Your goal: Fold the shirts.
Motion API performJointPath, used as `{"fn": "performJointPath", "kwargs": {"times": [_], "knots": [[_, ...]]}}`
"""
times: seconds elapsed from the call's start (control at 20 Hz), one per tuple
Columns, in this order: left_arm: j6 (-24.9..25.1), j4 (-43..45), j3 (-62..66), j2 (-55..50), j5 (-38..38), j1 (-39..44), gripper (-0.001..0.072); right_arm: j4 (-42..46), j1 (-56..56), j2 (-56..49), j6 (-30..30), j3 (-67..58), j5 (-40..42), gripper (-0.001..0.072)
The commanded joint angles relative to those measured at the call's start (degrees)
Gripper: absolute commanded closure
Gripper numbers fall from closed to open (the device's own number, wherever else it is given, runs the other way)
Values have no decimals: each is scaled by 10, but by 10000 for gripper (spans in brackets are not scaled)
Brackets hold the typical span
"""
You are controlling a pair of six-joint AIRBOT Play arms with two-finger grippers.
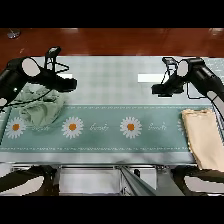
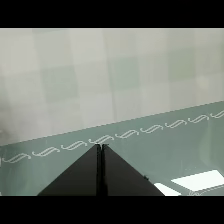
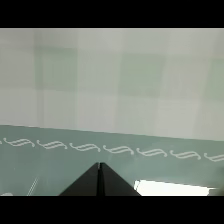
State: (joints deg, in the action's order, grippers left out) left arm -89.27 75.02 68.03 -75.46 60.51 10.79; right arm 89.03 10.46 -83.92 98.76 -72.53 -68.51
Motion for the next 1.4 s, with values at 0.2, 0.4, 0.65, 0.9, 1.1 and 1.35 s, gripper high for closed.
{"fn": "performJointPath", "kwargs": {"times": [0.2,0.4,0.65,0.9,1.1,1.35], "knots": [[0,0,0,0,0,-1,672,0,1,0,0,0,0,692],[0,0,0,0,0,-1,672,0,1,0,0,0,0,692],[0,0,0,0,-1,0,672,0,1,0,0,0,0,692],[0,0,0,-2,-73,-1,670,0,1,0,0,0,45,692],[0,78,9,-8,-116,-9,3,17,1,-1,-3,0,86,92],[-107,257,36,-9,70,-154,5,57,1,-1,-32,0,41,92]]}}
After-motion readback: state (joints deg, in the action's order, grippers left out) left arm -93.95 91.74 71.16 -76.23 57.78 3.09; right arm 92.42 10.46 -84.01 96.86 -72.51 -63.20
